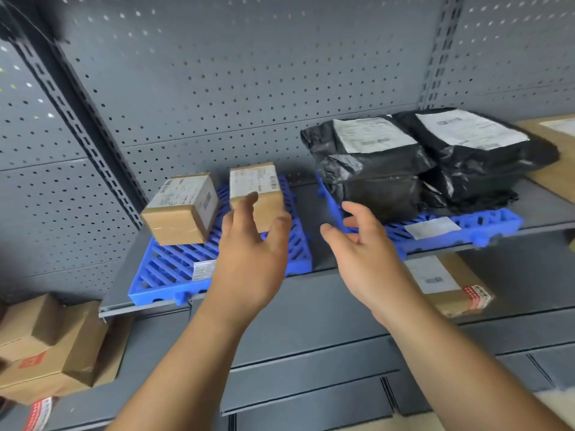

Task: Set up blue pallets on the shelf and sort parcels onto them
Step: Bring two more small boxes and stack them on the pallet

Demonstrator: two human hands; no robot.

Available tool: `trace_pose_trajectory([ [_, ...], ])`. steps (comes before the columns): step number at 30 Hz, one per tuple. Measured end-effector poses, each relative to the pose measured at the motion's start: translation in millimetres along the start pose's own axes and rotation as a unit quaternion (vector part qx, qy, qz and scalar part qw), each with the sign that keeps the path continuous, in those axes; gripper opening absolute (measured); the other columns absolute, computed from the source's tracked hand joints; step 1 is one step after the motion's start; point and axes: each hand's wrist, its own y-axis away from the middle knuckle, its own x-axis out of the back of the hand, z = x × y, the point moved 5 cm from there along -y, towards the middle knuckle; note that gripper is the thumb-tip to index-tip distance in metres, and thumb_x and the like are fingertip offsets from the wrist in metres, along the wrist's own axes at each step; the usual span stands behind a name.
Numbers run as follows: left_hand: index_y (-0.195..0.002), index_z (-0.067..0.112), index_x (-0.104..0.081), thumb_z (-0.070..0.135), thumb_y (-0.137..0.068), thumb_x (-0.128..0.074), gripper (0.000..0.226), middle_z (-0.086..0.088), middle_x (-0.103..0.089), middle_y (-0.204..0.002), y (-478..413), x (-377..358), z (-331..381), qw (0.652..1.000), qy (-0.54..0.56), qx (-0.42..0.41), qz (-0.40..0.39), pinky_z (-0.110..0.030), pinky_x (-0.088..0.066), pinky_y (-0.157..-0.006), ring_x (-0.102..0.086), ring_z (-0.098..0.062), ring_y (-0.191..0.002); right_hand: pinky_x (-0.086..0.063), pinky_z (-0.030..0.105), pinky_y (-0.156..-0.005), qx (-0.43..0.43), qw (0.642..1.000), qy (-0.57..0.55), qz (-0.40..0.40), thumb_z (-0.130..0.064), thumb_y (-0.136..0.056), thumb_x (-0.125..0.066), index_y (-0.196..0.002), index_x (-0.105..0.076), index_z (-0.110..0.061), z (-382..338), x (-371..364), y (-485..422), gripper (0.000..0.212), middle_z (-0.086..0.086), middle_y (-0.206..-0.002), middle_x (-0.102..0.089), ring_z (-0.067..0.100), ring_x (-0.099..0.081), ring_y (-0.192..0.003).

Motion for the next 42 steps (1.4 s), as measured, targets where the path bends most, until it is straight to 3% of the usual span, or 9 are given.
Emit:
trace_pose_trajectory([
  [5,-0.142,0.032,-0.049,0.051,-0.096,-0.054,0.05,0.009,-0.049,-0.137,46,-69,44,0.997,-0.013,-0.042,-0.069,-0.029,-0.038,-0.1,-0.052,-0.012,-0.126,-0.039,0.023,-0.09,0.022,0.997,0.025,0.076,-0.039,-0.095,-0.062,-0.143,-0.048,-0.032,26,84,32,0.05,-0.009,-0.134,-0.051,0.01,-0.052,-0.122],
  [12,-0.139,0.034,-0.052,0.052,-0.094,-0.053,0.049,0.013,-0.052,-0.139,112,-180,109,0.975,0.014,-0.101,-0.197,-0.028,-0.039,-0.103,-0.049,-0.007,-0.128,-0.042,0.033,-0.104,-0.003,0.981,0.063,0.185,-0.034,-0.094,-0.063,-0.141,-0.052,-0.03,64,213,79,0.048,-0.01,-0.133,-0.051,0.011,-0.051,-0.126],
  [17,-0.14,0.036,-0.053,0.054,-0.093,-0.056,0.05,0.013,-0.055,-0.134,142,-260,150,0.949,0.011,-0.131,-0.286,-0.033,-0.039,-0.105,-0.052,-0.01,-0.123,-0.034,0.027,-0.094,-0.042,0.955,0.085,0.282,-0.045,-0.094,-0.061,-0.14,-0.048,-0.04,95,300,111,0.049,-0.021,-0.132,-0.043,0.003,-0.045,-0.124],
  [20,-0.136,0.046,-0.052,0.055,-0.094,-0.055,0.043,0.016,-0.053,-0.128,156,-308,172,0.924,0.014,-0.161,-0.347,-0.024,-0.039,-0.092,-0.05,-0.008,-0.119,-0.034,0.027,-0.094,-0.062,0.933,0.098,0.342,-0.044,-0.094,-0.062,-0.138,-0.05,-0.043,112,345,126,0.045,-0.024,-0.128,-0.043,0.0,-0.044,-0.123],
  [24,-0.137,0.049,-0.049,0.061,-0.092,-0.049,0.046,0.014,-0.051,-0.14,168,-368,200,0.88,0.018,-0.202,-0.43,-0.037,-0.042,-0.104,-0.048,-0.012,-0.129,-0.038,0.028,-0.093,-0.088,0.905,0.128,0.397,-0.041,-0.094,-0.063,-0.132,-0.055,-0.043,130,390,134,0.039,-0.024,-0.126,-0.046,0.001,-0.047,-0.12],
  [28,-0.14,0.05,-0.045,0.059,-0.097,-0.049,0.044,0.017,-0.046,-0.143,171,-423,228,0.836,0.033,-0.232,-0.496,-0.031,-0.034,-0.096,-0.044,-0.007,-0.129,-0.036,0.026,-0.096,-0.115,0.874,0.166,0.442,-0.038,-0.094,-0.062,-0.133,-0.055,-0.042,141,425,132,0.04,-0.026,-0.125,-0.046,0.0,-0.045,-0.121],
  [36,-0.144,0.042,-0.046,0.055,-0.1,-0.048,0.046,0.011,-0.045,-0.149,188,-514,272,0.762,0.031,-0.311,-0.567,-0.036,-0.039,-0.105,-0.043,-0.017,-0.137,-0.03,0.02,-0.098,-0.195,0.792,0.253,0.519,-0.035,-0.092,-0.065,-0.137,-0.057,-0.031,161,485,145,0.045,-0.012,-0.137,-0.055,0.011,-0.047,-0.132],
  [39,-0.143,0.04,-0.048,0.053,-0.101,-0.049,0.044,0.01,-0.047,-0.149,207,-546,283,0.732,0.02,-0.327,-0.597,-0.034,-0.038,-0.105,-0.043,-0.016,-0.137,-0.033,0.023,-0.101,-0.234,0.765,0.273,0.534,-0.033,-0.091,-0.067,-0.137,-0.058,-0.028,173,506,157,0.047,-0.006,-0.14,-0.056,0.017,-0.049,-0.131],
  [42,-0.141,0.04,-0.048,0.054,-0.101,-0.049,0.042,0.008,-0.048,-0.147,231,-575,299,0.707,0.002,-0.361,-0.608,-0.038,-0.041,-0.106,-0.045,-0.019,-0.135,-0.039,0.035,-0.109,-0.262,0.742,0.269,0.556,-0.033,-0.09,-0.067,-0.136,-0.059,-0.028,183,530,168,0.047,-0.005,-0.141,-0.056,0.02,-0.05,-0.131],
])
